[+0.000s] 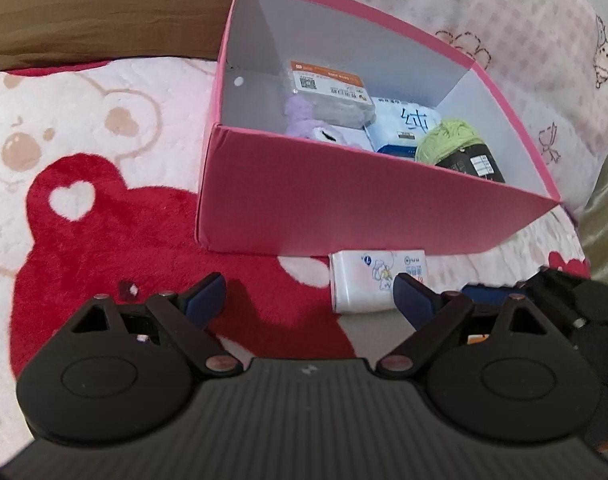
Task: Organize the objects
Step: 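Move the open left tool down toward the white tissue pack, then close the left tool on the white tissue pack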
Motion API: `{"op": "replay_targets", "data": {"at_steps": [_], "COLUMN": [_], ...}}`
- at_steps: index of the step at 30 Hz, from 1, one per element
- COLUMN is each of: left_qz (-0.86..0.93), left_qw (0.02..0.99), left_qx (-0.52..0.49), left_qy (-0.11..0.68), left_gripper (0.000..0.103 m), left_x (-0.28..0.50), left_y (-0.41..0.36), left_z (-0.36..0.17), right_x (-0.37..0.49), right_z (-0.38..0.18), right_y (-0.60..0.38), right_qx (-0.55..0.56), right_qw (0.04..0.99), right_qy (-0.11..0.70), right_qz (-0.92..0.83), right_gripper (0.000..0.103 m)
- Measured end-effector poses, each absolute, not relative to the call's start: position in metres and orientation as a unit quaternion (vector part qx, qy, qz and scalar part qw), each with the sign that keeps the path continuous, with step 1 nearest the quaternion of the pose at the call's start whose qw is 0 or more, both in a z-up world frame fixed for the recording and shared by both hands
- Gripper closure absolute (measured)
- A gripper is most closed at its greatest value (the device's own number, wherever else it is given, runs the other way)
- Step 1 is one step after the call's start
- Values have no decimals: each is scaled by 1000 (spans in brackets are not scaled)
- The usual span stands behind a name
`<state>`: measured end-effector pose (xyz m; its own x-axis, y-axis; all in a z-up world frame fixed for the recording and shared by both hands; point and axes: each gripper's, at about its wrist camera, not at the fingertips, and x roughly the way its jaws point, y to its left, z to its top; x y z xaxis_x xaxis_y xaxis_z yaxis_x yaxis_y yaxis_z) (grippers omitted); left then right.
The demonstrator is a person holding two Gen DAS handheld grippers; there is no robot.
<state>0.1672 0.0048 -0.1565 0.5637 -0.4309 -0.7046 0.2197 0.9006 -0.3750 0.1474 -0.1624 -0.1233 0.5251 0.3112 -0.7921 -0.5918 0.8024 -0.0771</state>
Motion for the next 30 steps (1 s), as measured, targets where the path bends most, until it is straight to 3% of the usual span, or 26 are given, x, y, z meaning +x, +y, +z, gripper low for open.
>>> {"op": "replay_targets", "data": {"at_steps": [10, 18, 28, 30], "left_qz": [-215, -210, -238, -234], "left_qw": [861, 867, 859, 857], "left_qx": [-139, -124, -154, -160], "left_qy": [439, 434, 426, 430], "left_gripper": [17, 35, 70, 70], "left_x": [173, 171, 179, 182], "left_y": [-5, -17, -16, -17], "left_z": [-167, -175, -184, -186], "right_x": [164, 171, 175, 176], "right_z": [-139, -145, -146, -147], "right_y": [-160, -156, -150, -149], "right_qx": [-145, -133, -125, -129], "right_qw": [854, 853, 856, 856], "right_qy": [421, 429, 423, 423], "right_qz": [271, 266, 269, 270], "right_gripper": [15, 15, 14, 13]}}
